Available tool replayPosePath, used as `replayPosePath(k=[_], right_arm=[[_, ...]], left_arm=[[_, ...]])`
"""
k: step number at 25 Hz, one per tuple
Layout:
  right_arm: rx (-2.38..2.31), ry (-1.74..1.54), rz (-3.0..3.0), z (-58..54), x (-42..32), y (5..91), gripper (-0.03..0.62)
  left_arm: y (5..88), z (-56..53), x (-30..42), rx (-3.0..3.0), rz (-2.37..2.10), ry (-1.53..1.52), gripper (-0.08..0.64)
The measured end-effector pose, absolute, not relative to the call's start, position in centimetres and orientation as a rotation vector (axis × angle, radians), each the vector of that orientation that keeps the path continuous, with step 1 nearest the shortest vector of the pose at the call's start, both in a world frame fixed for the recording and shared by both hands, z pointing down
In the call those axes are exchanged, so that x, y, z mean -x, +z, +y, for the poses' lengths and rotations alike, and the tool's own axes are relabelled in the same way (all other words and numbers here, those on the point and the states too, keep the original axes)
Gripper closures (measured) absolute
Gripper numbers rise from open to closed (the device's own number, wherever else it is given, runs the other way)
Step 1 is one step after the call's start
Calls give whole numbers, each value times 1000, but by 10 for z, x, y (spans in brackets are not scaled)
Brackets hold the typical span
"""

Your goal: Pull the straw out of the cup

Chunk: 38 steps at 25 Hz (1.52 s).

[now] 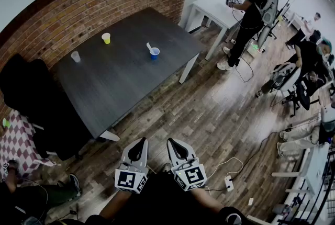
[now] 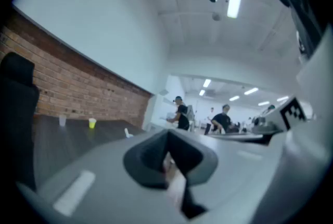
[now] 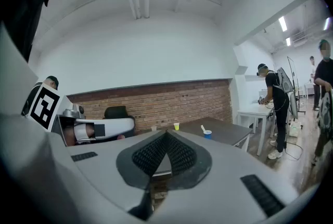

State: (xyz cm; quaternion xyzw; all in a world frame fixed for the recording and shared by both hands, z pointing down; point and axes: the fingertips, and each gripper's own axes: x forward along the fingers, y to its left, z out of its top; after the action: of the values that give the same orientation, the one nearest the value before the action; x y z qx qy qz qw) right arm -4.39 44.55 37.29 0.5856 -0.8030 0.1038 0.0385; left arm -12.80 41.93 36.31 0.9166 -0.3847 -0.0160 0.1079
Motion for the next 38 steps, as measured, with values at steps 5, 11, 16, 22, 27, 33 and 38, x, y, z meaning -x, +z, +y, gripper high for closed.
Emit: replayPosePath(k=[5,11,16,22,27,33,38], right_arm=[[-1801,314,-2462,443,46,372,588],[-1803,305,-2459,440,54,371,588],[-1803,302,-2451,436,64,373,588],[-1844,326,-2463,427,74,368,588],[-1867,334,-2446,420,82,370,588],[-1910,328,-2397,409,88,373,588],[-1935,326,-2387,399,87,372,588]], left_arm=[[365,417,130,-2699,-1121,-45,558],[364,414,136,-2698,-1115,-54,558],[365,411,146,-2694,-1105,-58,558],[366,402,161,-2687,-1105,-66,558],[369,396,172,-2686,-1094,-58,558],[375,388,185,-2682,-1054,-65,558],[376,380,184,-2690,-1034,-52,558]])
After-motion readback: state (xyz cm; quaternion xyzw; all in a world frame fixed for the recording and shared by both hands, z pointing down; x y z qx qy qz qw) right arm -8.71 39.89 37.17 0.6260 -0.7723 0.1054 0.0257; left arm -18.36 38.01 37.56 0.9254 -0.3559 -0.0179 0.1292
